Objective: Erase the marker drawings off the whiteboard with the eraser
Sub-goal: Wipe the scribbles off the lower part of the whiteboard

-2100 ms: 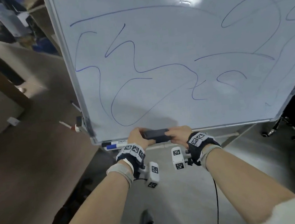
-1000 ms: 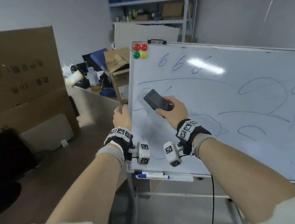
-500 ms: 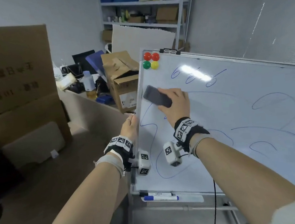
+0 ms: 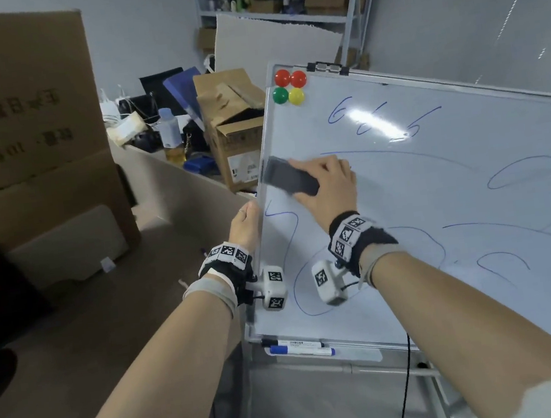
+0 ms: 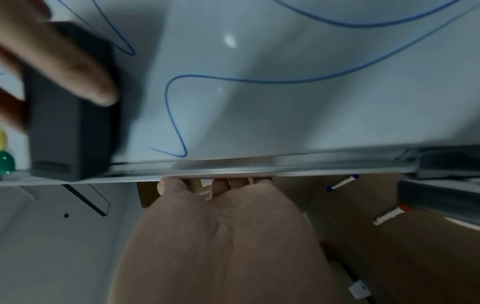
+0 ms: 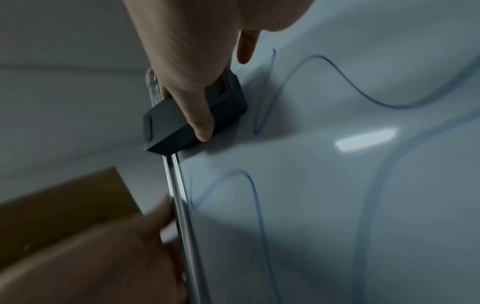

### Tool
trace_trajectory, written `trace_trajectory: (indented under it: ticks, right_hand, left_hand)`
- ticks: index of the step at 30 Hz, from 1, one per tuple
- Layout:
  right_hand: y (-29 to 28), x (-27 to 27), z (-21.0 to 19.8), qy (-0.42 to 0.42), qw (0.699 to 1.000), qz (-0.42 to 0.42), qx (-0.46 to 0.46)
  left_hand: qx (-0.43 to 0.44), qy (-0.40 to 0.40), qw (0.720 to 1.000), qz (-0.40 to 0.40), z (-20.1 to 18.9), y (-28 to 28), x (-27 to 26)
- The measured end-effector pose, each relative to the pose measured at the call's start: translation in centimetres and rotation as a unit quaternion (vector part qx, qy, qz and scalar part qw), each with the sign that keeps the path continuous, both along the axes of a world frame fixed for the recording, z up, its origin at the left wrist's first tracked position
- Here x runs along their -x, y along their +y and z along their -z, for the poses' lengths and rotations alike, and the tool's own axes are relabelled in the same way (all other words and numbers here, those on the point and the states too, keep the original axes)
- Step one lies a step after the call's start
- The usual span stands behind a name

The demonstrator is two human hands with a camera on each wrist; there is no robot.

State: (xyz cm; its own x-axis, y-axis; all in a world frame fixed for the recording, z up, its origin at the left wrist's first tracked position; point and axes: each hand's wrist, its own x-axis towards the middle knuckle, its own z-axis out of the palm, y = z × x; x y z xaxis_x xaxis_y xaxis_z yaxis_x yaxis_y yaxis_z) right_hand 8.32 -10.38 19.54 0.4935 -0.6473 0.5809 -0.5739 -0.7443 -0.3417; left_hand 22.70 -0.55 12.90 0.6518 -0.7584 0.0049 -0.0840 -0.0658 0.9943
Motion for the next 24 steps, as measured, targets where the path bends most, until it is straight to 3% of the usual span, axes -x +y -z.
trace_trajectory:
  ticks: [3,6,10,12,16,18,24]
  right_hand:
    - [1.5,0.8,5.4,0.082,0.996,-0.041,-0.003]
    - [1.7,1.2,5.8,0.117,0.991,-0.059,0.006]
    - [0.4,-0.2,1.9,0.013,1.0,-0.003,0.017]
    - [1.0,-0.8,2.3,-0.017,1.0,0.002,0.001]
    - [3.6,-0.1,7.9,0.09,0.994,-0.06,0.019]
    - [3.7,0.2,8.5,0.126,0.988,-0.072,0.042]
    - [1.0,-0.1,4.2,0.009,0.999,0.003,0.036]
  left_hand:
    - [0.003,0.2,0.979,0.034,1.0,0.7,0.0]
    - [-0.012,0.272,0.962,0.021,1.5,1.6,0.3]
    - [-0.022,0.277,0.961,-0.004,2.5,2.3,0.8]
    - [-0.034,0.258,0.965,-0.018,3.1,2.7,1.0]
    - [-0.052,0.251,0.966,-0.026,4.5,3.9,1.6]
    - [-0.05,0.248,0.967,-0.033,5.0,4.1,2.0]
    - [-0.083,0.204,0.971,-0.095,7.2,4.2,2.0]
